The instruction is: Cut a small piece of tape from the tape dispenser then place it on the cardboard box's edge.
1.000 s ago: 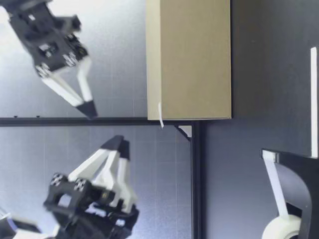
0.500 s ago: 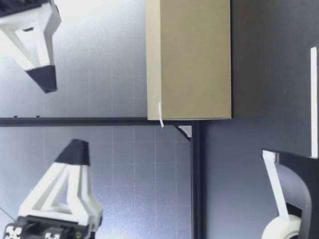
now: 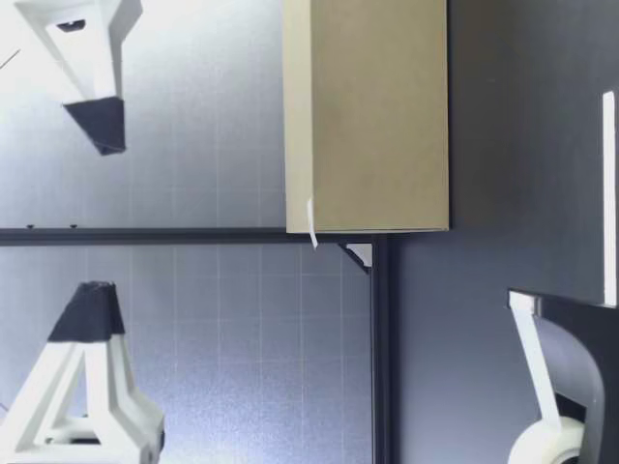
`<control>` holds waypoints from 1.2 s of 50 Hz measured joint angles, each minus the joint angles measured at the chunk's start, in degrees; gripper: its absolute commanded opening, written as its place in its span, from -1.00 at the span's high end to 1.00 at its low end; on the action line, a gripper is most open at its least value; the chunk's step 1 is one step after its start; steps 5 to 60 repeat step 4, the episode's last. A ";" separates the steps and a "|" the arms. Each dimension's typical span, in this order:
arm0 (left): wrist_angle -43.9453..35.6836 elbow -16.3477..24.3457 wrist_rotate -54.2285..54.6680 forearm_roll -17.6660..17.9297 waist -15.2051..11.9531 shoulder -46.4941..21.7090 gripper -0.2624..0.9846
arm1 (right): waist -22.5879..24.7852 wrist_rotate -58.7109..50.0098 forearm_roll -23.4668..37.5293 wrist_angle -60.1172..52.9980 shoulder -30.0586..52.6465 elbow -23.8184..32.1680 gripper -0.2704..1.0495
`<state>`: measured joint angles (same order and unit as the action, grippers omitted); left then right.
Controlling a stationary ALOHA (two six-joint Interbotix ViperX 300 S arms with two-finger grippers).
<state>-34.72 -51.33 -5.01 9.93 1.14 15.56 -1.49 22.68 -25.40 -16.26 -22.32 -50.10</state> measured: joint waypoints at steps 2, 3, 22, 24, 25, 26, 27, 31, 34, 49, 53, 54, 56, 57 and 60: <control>-0.09 0.00 0.00 0.00 0.00 0.00 0.36 | 0.00 -0.26 0.00 -0.44 0.00 -0.18 0.75; -0.09 -0.09 0.00 0.00 0.00 0.09 0.36 | 0.00 -0.53 0.00 -0.62 0.00 -0.26 0.75; -0.09 -0.09 0.00 0.00 0.00 0.00 0.36 | 0.00 -0.97 0.00 -0.70 0.00 -0.26 0.75; -0.09 -0.09 0.00 0.00 0.00 0.00 0.36 | 0.00 -0.97 0.00 -0.70 0.00 -0.26 0.75; -0.09 -0.09 0.00 0.00 0.00 0.00 0.36 | 0.00 -0.97 0.00 -0.70 0.00 -0.26 0.75; -0.09 -0.09 0.00 0.00 0.00 0.00 0.36 | 0.00 -0.97 0.00 -0.70 0.00 -0.26 0.75; -0.09 -0.09 0.00 0.00 0.00 0.00 0.36 | 0.00 -0.97 0.00 -0.70 0.00 -0.26 0.75; -0.09 -0.09 0.00 0.00 0.00 0.00 0.36 | 0.00 -0.97 0.00 -0.70 0.00 -0.26 0.75; -0.09 -0.09 0.00 0.00 0.00 0.00 0.36 | 0.00 -0.97 0.00 -0.70 0.00 -0.26 0.75; -0.09 -0.09 0.00 0.00 0.00 0.00 0.36 | 0.00 -0.97 0.00 -0.70 0.00 -0.26 0.75; -0.09 -0.09 0.00 0.00 0.00 0.00 0.36 | 0.00 -0.97 0.00 -0.70 0.00 -0.26 0.75; -0.09 -0.09 0.00 0.00 0.00 0.00 0.36 | 0.00 -0.97 0.00 -0.70 0.00 -0.26 0.75; -0.09 -0.09 0.00 0.00 0.00 0.00 0.36 | 0.00 -0.97 0.00 -0.70 0.00 -0.26 0.75; -0.09 -0.09 0.00 0.00 0.00 0.00 0.36 | 0.00 -0.97 0.00 -0.70 0.00 -0.26 0.75; -0.09 -0.09 0.00 0.00 0.00 0.00 0.36 | 0.00 -0.97 0.00 -0.70 0.00 -0.26 0.75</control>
